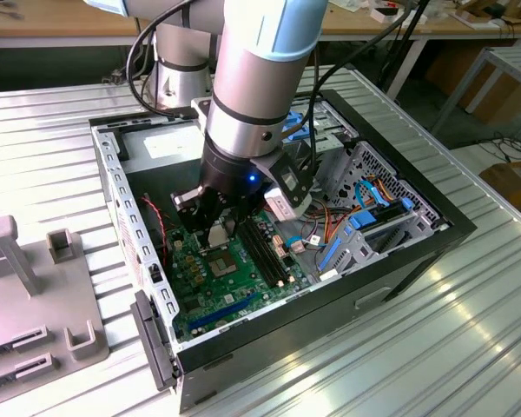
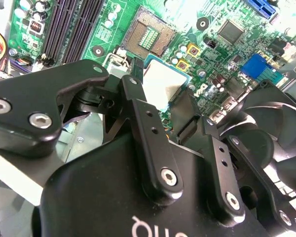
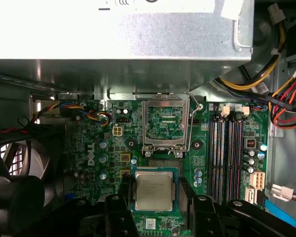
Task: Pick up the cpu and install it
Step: 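Place the cpu into insertion slot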
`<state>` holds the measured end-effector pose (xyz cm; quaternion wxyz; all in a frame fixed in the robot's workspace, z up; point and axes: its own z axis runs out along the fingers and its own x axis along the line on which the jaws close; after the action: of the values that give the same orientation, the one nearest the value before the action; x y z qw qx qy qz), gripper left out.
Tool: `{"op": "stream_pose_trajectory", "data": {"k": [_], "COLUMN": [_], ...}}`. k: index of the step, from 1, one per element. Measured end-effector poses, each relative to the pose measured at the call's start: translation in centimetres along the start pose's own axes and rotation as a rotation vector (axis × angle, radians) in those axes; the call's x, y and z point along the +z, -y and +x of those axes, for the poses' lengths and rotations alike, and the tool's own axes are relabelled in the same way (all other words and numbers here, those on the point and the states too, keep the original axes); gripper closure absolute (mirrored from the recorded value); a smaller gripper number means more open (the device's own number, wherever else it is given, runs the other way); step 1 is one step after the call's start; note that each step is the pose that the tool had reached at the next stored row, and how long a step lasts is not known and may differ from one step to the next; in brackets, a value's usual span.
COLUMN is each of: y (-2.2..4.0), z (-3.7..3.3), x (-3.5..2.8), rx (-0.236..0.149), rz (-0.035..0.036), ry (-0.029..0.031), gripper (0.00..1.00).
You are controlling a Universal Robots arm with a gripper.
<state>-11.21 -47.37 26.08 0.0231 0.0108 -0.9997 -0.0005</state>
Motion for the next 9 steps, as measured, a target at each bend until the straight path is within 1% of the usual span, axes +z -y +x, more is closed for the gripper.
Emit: {"op": "stream_pose_trajectory", "data": {"k": [1,4,5,7,9], "y": [-0.01,0.01,0.02,0.01,0.02], "z": [-0.01,-0.48,-0.59,-0.73,-0.84], "x": [0.06,0.96,1.13,1.5,2.12], "rx": [0.0,0.0,0.0,0.0,0.0], "rz": [-0.0004,0.0,0.0001,0.0,0.0001], "ry": [0.0002,-0.0001,0.0,0.0,0.0], "gripper": [0.53,0.53,0.53,0.53,0.53]}}
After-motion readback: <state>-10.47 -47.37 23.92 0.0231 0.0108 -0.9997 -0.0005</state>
